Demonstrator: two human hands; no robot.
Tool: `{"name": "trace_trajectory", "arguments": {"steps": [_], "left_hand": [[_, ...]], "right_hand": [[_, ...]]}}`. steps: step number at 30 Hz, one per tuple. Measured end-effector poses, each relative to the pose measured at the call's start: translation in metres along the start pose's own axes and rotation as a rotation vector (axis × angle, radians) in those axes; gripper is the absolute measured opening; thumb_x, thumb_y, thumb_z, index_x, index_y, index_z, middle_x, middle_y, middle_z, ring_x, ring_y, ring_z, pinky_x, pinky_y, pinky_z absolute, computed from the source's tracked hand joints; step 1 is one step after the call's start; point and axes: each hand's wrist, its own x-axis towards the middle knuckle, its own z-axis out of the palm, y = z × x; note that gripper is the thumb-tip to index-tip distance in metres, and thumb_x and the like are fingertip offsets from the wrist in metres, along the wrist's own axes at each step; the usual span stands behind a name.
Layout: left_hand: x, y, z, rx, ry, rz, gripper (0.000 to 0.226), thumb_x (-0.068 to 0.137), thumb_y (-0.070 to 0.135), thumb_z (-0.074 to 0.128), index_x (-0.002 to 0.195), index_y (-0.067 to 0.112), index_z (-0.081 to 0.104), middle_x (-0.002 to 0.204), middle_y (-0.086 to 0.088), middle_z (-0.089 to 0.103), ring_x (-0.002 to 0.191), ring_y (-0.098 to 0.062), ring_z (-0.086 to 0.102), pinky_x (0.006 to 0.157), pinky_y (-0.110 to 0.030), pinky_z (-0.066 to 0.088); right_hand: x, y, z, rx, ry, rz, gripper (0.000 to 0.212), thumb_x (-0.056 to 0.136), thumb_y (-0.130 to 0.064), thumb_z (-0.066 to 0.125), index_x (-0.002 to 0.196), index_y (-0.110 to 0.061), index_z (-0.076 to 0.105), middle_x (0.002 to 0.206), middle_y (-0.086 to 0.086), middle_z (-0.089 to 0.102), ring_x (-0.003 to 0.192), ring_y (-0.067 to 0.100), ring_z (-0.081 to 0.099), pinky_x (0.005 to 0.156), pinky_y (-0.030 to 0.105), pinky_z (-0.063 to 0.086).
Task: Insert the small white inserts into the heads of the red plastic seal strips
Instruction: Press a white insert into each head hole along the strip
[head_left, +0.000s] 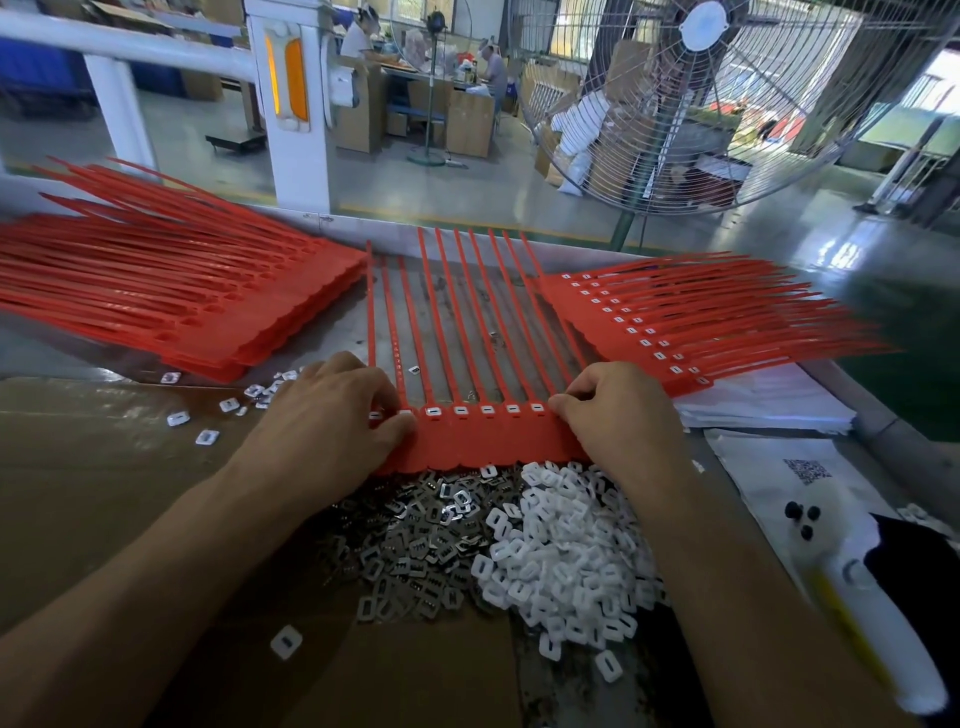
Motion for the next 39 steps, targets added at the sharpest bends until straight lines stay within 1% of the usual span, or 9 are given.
{"name": "trace_trajectory", "arguments": {"steps": [5, 9, 13, 16, 19, 26, 34, 36, 39], "left_hand": [[0.000, -0.002, 0.001, -0.001, 0.004, 0.005, 0.025, 0.089, 0.055, 0.062, 0.102, 0.035, 0.069, 0.107, 0.010, 0.053, 0.106, -0.014, 0.053, 0.095, -0.037, 0.045], [0.000, -0.002, 0.001, -0.003, 0.010, 0.012, 0.024, 0.089, 0.054, 0.062, 0.102, 0.035, 0.069, 0.106, 0.011, 0.053, 0.105, -0.013, 0.052, 0.095, -0.037, 0.045], [0.000, -0.002, 0.001, -0.001, 0.015, 0.009, 0.024, 0.089, 0.054, 0.063, 0.102, 0.034, 0.070, 0.105, 0.010, 0.053, 0.105, -0.013, 0.053, 0.094, -0.036, 0.045], [0.000, -0.002, 0.001, -0.001, 0.013, 0.007, 0.025, 0.089, 0.054, 0.062, 0.102, 0.034, 0.070, 0.105, 0.010, 0.053, 0.105, -0.013, 0.052, 0.095, -0.037, 0.045], [0.000, -0.001, 0.001, 0.000, 0.013, 0.006, 0.026, 0.089, 0.054, 0.062, 0.103, 0.034, 0.070, 0.106, 0.010, 0.053, 0.106, -0.014, 0.053, 0.096, -0.037, 0.045], [0.000, -0.002, 0.001, 0.000, 0.017, 0.010, 0.025, 0.089, 0.054, 0.063, 0.103, 0.033, 0.070, 0.107, 0.009, 0.054, 0.106, -0.015, 0.053, 0.096, -0.037, 0.045], [0.000, -0.003, 0.000, -0.007, 0.013, 0.006, 0.026, 0.090, 0.054, 0.061, 0.104, 0.034, 0.069, 0.110, 0.008, 0.054, 0.107, -0.015, 0.053, 0.097, -0.038, 0.045], [0.000, -0.002, 0.001, -0.005, 0.010, 0.007, 0.026, 0.090, 0.055, 0.061, 0.104, 0.034, 0.069, 0.110, 0.008, 0.054, 0.107, -0.015, 0.053, 0.098, -0.039, 0.045], [0.000, -0.003, 0.001, -0.008, 0.014, 0.009, 0.026, 0.089, 0.055, 0.062, 0.103, 0.034, 0.069, 0.108, 0.009, 0.054, 0.107, -0.015, 0.053, 0.099, -0.040, 0.045]], "right_hand": [[-0.001, -0.001, 0.002, 0.025, -0.037, 0.014, 0.018, 0.089, -0.043, 0.075, 0.093, -0.027, 0.068, 0.083, -0.011, 0.067, 0.076, 0.006, 0.062, 0.066, 0.030, 0.048], [-0.003, -0.003, 0.002, 0.024, -0.010, -0.008, 0.018, 0.091, -0.039, 0.073, 0.085, -0.022, 0.069, 0.075, -0.011, 0.066, 0.068, 0.003, 0.060, 0.059, 0.027, 0.046], [-0.004, -0.005, 0.001, 0.037, -0.012, -0.006, 0.017, 0.093, -0.035, 0.071, 0.085, -0.020, 0.072, 0.074, -0.008, 0.068, 0.070, 0.007, 0.063, 0.066, 0.033, 0.051], [-0.004, -0.004, 0.001, 0.032, -0.008, -0.010, 0.011, 0.094, -0.024, 0.067, 0.089, -0.020, 0.076, 0.076, -0.009, 0.070, 0.069, 0.007, 0.063, 0.061, 0.029, 0.047], [-0.004, -0.003, -0.002, 0.055, -0.027, -0.017, 0.019, 0.092, -0.014, 0.062, 0.084, -0.021, 0.077, 0.072, -0.011, 0.070, 0.064, 0.006, 0.063, 0.056, 0.025, 0.045], [-0.003, 0.001, -0.007, 0.155, -0.054, -0.004, 0.020, 0.093, -0.013, 0.063, 0.093, -0.020, 0.081, 0.067, -0.018, 0.064, 0.053, -0.002, 0.055, 0.048, 0.010, 0.032], [-0.005, -0.002, -0.010, 0.175, -0.064, 0.019, 0.016, 0.091, -0.014, 0.067, 0.091, -0.018, 0.082, 0.052, -0.018, 0.058, 0.046, -0.009, 0.054, 0.043, 0.009, 0.034], [-0.006, -0.004, -0.012, 0.119, -0.083, 0.015, 0.016, 0.091, -0.016, 0.067, 0.094, -0.019, 0.083, 0.063, -0.018, 0.064, 0.054, -0.002, 0.059, 0.048, 0.013, 0.037], [-0.010, -0.011, -0.017, 0.009, -0.123, -0.019, 0.018, 0.093, -0.016, 0.065, 0.099, -0.017, 0.082, 0.089, -0.004, 0.076, 0.080, 0.014, 0.069, 0.072, 0.030, 0.057]]}}
